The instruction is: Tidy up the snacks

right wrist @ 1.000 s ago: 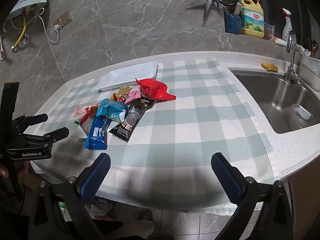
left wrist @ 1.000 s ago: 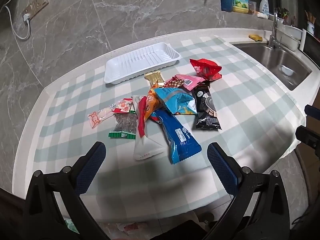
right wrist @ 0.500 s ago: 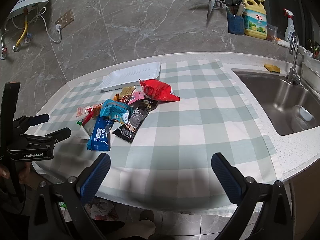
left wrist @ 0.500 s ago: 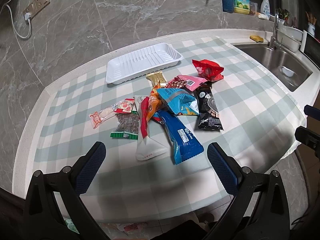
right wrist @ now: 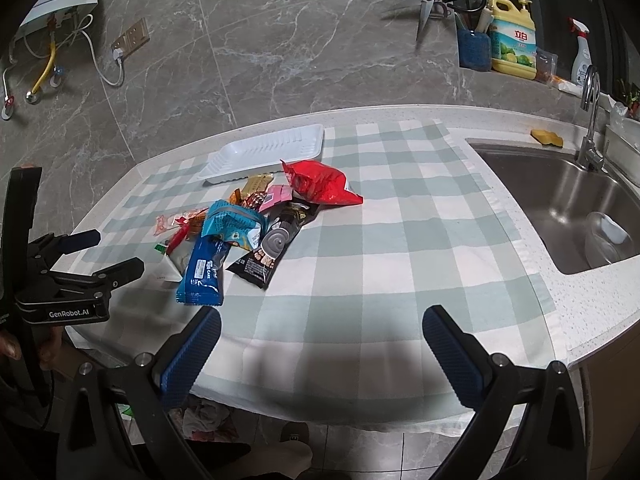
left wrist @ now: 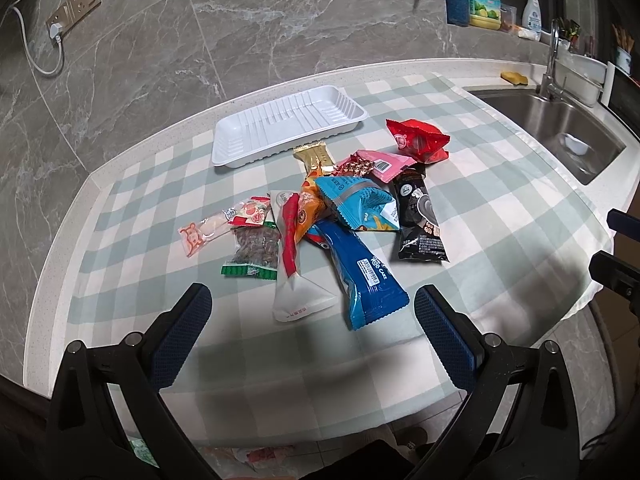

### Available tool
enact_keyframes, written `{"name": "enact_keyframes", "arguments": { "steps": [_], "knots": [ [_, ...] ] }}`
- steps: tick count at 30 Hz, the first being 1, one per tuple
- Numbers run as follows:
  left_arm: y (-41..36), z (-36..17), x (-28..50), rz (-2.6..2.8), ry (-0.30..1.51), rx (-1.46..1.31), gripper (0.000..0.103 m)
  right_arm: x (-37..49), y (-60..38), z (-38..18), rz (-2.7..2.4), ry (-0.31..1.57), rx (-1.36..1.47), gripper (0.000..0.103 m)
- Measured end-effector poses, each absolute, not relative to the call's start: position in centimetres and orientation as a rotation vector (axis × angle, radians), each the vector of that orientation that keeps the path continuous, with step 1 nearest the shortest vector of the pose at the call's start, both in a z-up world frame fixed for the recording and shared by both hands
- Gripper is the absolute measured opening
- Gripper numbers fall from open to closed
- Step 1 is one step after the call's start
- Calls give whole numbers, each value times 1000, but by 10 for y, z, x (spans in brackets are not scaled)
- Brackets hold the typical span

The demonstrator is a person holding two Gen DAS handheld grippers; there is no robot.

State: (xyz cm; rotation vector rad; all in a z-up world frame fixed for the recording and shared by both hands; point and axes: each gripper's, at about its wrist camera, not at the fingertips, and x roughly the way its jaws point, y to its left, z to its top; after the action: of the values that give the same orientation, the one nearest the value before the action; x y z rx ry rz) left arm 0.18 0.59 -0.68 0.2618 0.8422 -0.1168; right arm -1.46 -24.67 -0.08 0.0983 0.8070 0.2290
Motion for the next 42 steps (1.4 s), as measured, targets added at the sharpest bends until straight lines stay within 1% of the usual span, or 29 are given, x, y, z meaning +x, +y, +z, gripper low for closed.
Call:
{"name": "enact_keyframes", "arguments": {
  "steps": [42],
  "knots": [
    [0,-6,5,-115,848,264,103,-10,-244,-2,234,813,101,103]
  ]
}}
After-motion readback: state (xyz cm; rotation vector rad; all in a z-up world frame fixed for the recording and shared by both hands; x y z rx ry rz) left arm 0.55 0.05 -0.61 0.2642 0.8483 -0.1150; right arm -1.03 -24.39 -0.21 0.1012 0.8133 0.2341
